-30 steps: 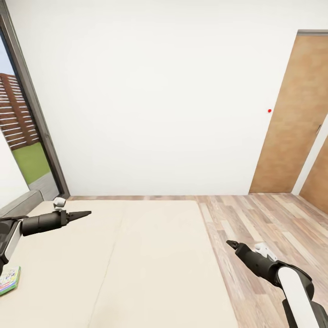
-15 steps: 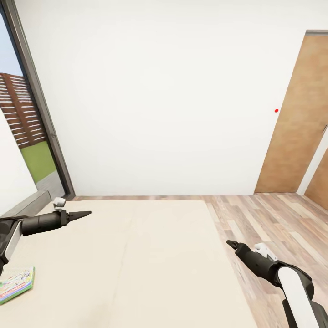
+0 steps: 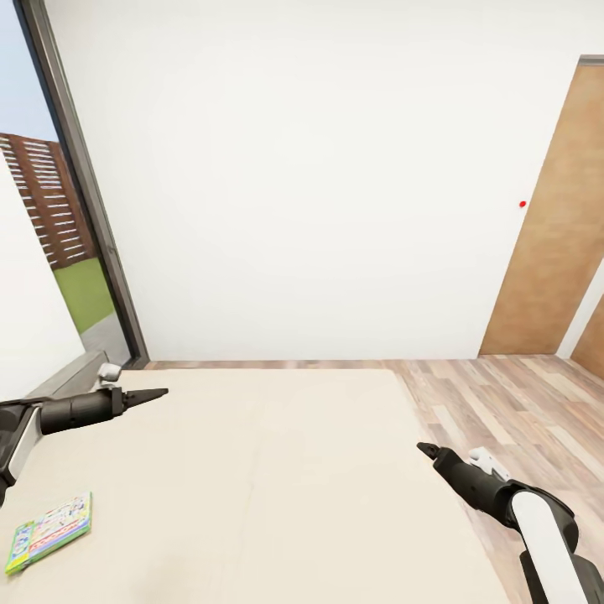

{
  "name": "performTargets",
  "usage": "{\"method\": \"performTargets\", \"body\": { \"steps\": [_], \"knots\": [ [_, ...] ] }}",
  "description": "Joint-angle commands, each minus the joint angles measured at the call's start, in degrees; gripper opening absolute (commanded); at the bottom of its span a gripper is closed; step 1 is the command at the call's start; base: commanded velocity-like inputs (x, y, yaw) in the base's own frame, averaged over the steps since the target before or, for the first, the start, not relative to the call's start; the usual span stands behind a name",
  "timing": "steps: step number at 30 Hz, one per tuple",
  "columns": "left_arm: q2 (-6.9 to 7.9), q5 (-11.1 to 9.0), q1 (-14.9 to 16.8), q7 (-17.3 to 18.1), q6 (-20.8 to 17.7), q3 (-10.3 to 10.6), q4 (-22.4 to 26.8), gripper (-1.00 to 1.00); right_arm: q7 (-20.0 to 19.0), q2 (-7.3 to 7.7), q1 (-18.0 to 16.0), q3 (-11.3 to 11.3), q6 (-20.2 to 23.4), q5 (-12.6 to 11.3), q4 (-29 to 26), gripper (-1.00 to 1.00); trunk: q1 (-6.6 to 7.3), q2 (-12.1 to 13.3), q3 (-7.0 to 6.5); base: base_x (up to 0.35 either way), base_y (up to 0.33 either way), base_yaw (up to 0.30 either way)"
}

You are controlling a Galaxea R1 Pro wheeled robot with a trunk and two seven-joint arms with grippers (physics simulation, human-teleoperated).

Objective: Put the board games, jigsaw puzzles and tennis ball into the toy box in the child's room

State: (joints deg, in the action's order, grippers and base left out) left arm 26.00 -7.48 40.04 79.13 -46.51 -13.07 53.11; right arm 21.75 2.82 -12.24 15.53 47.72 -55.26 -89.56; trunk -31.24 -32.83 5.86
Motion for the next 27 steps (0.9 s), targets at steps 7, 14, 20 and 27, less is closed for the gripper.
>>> {"method": "performTargets", "body": {
  "steps": [7,14,20,27],
  "knots": [
    [0.02,-0.2,0.0,0.1,-0.6,0.0,0.0,1.00,0.6,0.00,-0.1,0.0,0.2,-0.6,-0.1,1.00,-0.03,-0.1,0.11,0.000,0.286,0.000],
    [0.02,-0.1,0.0,0.1,-0.6,0.0,0.0,1.00,0.6,0.00,-0.1,0.0,0.2,-0.5,-0.1,1.00,-0.03,-0.1,0.11,0.000,0.286,0.000],
    [0.02,-0.1,0.0,0.1,-0.6,0.0,0.0,1.00,0.6,0.00,-0.1,0.0,0.1,-0.5,-0.1,1.00,-0.03,-0.1,0.11,0.000,0.286,0.000],
    [0.08,-0.2,0.0,0.1,-0.6,0.0,0.0,1.00,0.6,0.00,-0.1,-0.1,0.1,-0.5,-0.1,1.00,-0.03,-0.1,0.11,0.000,0.286,0.000]
  ]
}}
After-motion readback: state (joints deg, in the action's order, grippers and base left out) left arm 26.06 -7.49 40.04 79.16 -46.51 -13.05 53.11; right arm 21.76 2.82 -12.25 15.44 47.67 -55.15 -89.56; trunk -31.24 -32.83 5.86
